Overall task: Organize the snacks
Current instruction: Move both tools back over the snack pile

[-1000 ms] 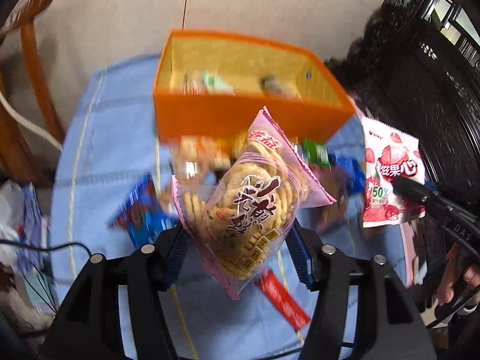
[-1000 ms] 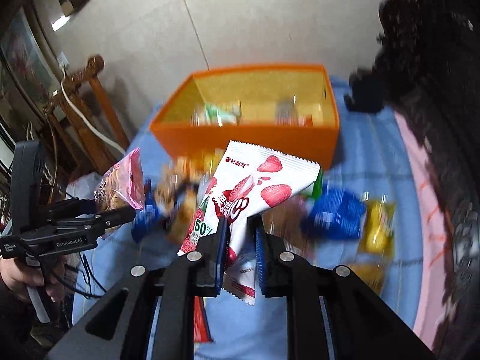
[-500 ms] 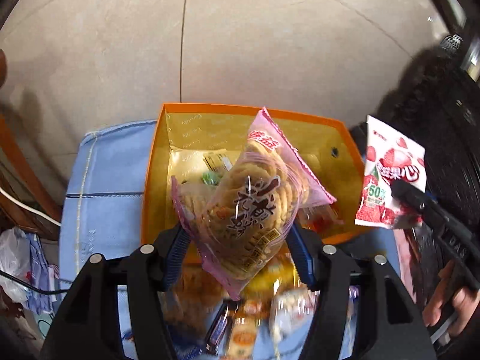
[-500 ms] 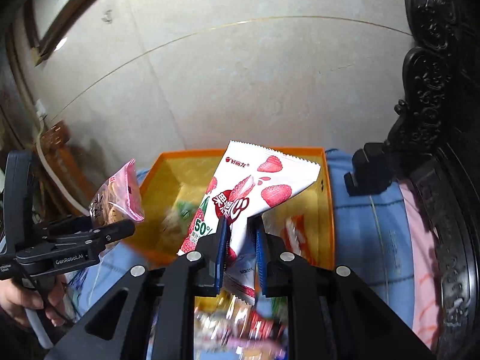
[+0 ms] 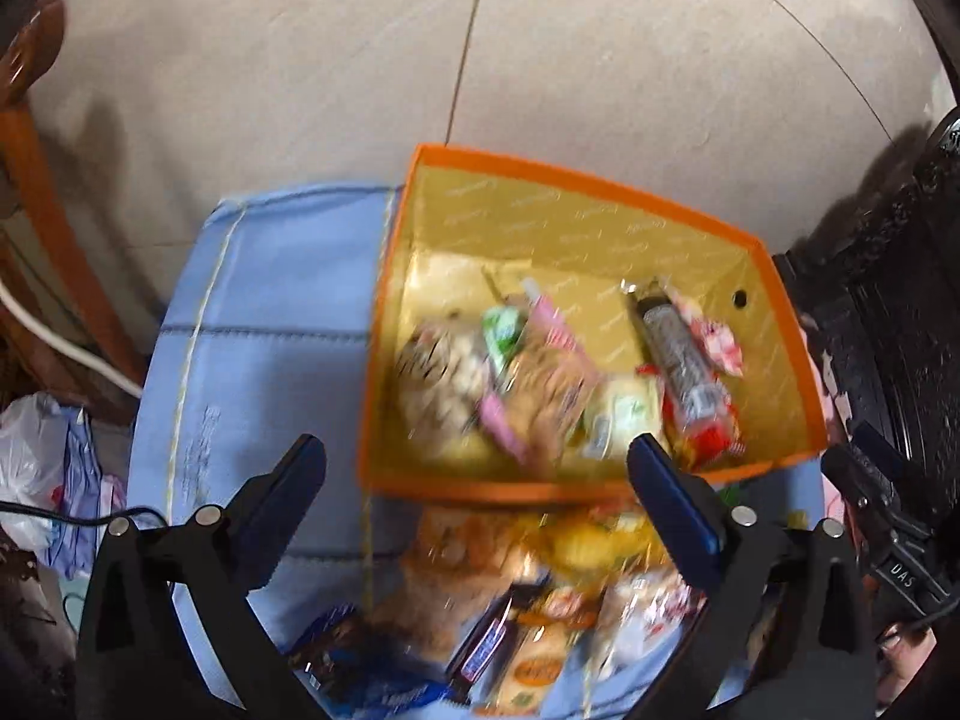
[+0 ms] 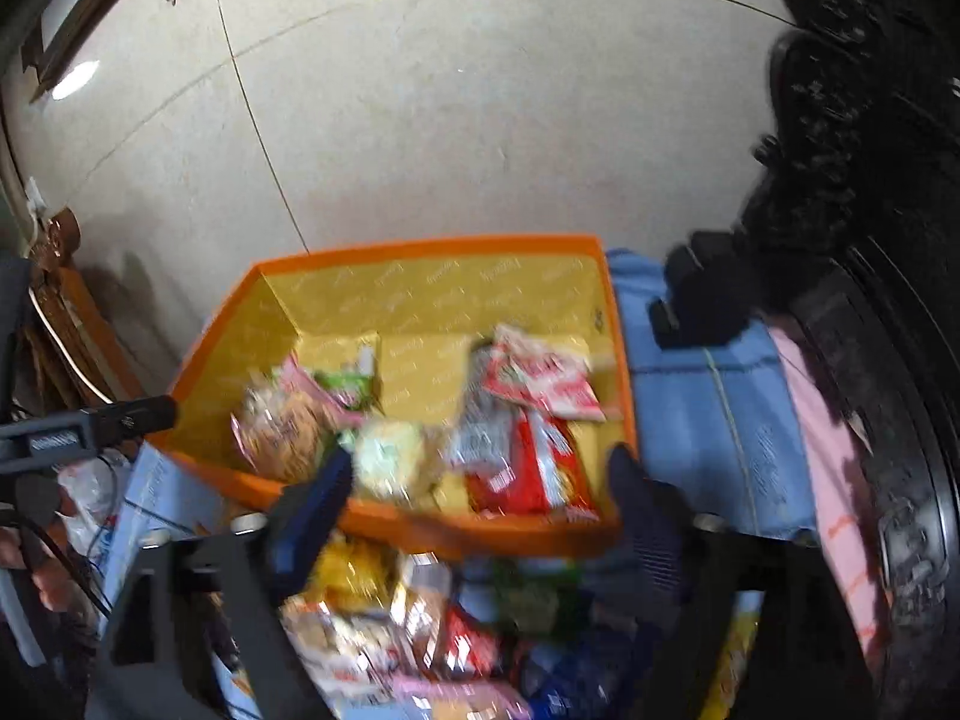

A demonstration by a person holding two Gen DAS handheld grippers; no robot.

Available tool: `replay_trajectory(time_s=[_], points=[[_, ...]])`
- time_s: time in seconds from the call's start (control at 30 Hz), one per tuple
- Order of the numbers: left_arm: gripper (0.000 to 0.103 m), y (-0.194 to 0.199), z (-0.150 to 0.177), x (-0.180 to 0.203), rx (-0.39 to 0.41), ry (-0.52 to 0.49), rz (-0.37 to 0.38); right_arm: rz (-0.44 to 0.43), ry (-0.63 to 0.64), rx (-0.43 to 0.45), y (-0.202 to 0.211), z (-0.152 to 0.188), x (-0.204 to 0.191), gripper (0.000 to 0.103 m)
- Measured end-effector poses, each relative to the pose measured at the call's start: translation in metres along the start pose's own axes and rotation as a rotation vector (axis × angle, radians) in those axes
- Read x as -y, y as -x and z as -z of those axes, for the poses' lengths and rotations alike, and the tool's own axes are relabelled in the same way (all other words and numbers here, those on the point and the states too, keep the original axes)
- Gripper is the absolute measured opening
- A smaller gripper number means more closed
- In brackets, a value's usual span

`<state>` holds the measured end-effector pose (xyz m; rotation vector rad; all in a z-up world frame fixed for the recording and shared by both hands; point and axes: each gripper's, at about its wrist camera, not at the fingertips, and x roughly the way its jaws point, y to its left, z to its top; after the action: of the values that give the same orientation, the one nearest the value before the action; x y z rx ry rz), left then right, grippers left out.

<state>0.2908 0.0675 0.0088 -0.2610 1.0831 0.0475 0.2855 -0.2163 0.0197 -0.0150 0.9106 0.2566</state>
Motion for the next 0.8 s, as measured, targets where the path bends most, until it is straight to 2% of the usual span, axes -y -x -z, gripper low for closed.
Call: replay_trajectory(time_s=[0.23, 0.43, 0.57, 0.67, 0.8], points=[[0.099, 0.022, 0.065, -0.021, -0.025, -0.007, -0.016, -0.008, 0.0, -0.079, 0.037, 0.06, 0.003, 0.093], [0.099, 0.026, 0.132, -0.033, -0.088, -0.043, -0.058, -0.002, -0.023, -0.139, 0.062, 0.115, 0.003, 0.095], [0.099, 0.02, 0.171, -0.048, -0.145, 0.015, -0.047, -0.028, -0.064, -0.208, 0.066, 0.151, 0.002, 0.095], [0.099, 0.011, 0.195, -0.056, -0.184, 0.051, -0.051, -0.036, -0.048, -0.249, 0.07, 0.175, -0.007, 0.095], [0.099, 0.004, 0.212, -0.065, -0.216, 0.109, -0.042, -0.043, -0.013, -0.286, 0.073, 0.193, -0.017, 0.095]])
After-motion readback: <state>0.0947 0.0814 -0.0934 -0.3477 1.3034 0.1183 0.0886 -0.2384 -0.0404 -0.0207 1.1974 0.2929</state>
